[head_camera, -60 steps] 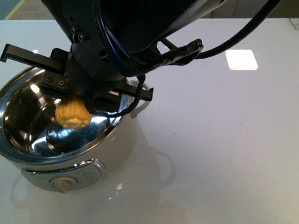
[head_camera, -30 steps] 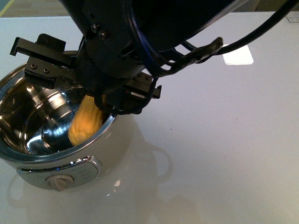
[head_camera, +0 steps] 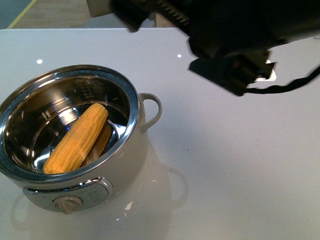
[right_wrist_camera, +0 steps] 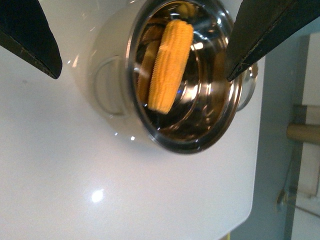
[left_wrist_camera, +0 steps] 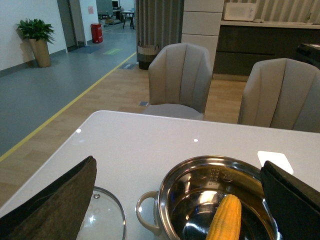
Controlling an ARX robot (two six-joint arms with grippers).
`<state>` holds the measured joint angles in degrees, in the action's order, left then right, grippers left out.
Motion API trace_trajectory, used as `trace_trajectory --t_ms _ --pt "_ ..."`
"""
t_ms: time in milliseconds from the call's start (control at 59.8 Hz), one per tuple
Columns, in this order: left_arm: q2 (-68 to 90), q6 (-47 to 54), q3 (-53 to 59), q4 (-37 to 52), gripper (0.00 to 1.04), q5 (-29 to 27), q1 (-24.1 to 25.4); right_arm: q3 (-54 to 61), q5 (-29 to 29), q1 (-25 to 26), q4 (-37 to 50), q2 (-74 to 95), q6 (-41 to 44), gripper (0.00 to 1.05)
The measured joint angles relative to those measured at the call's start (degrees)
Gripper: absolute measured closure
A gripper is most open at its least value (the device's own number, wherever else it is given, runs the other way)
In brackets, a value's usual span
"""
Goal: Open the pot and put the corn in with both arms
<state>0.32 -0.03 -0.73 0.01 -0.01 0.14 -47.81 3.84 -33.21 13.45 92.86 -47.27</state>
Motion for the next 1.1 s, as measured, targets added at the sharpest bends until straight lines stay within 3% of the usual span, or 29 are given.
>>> trace_trajectory --t_ms 368,468,669,736,786,836,937,1087,1104 --pt "0.0 0.0 0.02 0.0 0.07 0.0 0.0 16.28 6.38 6.32 -1.97 -25.49 12.57 0.09" --pt "0.0 0.0 0.02 0.0 0.07 0.0 0.0 20.44 9.97 7.02 -4.26 -32.61 15.23 0.09" --pt "0.0 0.0 0.02 0.0 0.07 0.0 0.0 21.9 11.28 7.19 -4.2 -36.02 17.55 0.09" --pt "0.0 0.0 0.02 0.0 0.07 0.04 0.0 27.41 18.21 7.41 11.47 -35.67 26.01 0.21" --pt "0.0 0.0 0.02 0.0 0.07 -0.02 0.0 31.67 18.49 9.01 20.63 -37.05 33.33 0.31" --pt "0.0 0.0 0.02 0.0 0.07 -0.02 0.0 34.03 17.7 10.71 24.44 -38.97 38.45 0.39" --pt "0.0 0.0 0.0 0.0 0.07 0.02 0.0 38.21 13.25 15.5 24.04 -45.42 44.52 0.64" --pt "0.0 0.0 0.02 0.0 0.07 0.0 0.0 42.34 7.32 21.31 19.67 -53.64 46.42 1.03" --pt "0.0 0.0 0.02 0.0 0.07 -0.02 0.0 42.64 6.88 21.84 19.17 -54.49 46.6 1.03"
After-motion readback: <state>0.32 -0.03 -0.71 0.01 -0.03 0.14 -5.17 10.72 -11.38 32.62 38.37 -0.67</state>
